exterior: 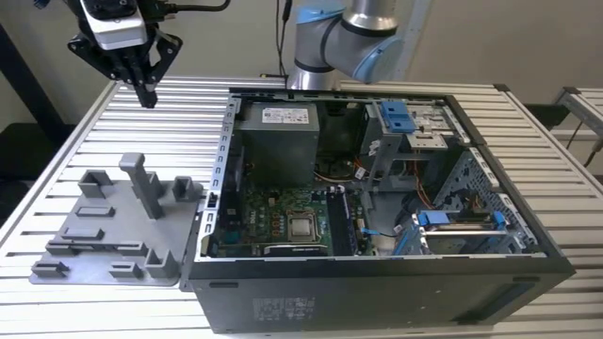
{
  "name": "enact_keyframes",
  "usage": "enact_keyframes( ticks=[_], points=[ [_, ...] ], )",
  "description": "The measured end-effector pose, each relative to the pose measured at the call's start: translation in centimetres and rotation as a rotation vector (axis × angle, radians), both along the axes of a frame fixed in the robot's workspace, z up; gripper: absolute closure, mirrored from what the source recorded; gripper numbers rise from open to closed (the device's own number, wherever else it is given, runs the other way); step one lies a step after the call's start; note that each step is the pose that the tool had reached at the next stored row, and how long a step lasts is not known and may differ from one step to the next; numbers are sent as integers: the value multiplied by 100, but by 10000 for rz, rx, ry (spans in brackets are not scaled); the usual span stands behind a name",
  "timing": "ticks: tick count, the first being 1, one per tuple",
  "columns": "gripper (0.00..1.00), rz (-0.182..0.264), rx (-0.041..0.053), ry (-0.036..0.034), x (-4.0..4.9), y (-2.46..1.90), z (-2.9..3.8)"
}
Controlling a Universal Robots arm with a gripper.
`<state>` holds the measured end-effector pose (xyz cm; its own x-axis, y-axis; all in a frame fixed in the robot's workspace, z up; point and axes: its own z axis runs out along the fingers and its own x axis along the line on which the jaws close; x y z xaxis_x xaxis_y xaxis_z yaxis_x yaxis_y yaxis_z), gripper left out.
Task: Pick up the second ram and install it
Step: 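Reach for the second ram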
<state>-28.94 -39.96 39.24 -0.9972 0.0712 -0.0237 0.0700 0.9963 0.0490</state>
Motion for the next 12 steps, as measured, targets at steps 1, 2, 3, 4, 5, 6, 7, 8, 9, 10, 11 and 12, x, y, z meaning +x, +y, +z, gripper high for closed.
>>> enact_keyframes(
  ticks=[1, 2, 3, 4, 5, 6, 7, 8, 9, 10, 11, 12],
  points=[
    [89, 0, 1, -1, -12, 0, 0],
    [89, 0, 1, -2, -24, 0, 0],
    [89, -1, 1, -3, -37, 0, 0],
    [89, 0, 0, -4, -50, 0, 0],
    [89, 0, 1, -5, -63, 0, -1],
    [89, 0, 1, -5, -75, 0, 0],
    [89, 0, 1, -6, -88, 0, 0],
    [89, 0, 1, -8, -100, 0, -1],
    [89, 1, 1, -9, -112, 0, -1],
    [89, 0, 0, -9, -125, 0, 0],
    [89, 0, 0, -11, -138, 0, 0],
    [89, 0, 1, -12, -151, 0, -1]
  ],
)
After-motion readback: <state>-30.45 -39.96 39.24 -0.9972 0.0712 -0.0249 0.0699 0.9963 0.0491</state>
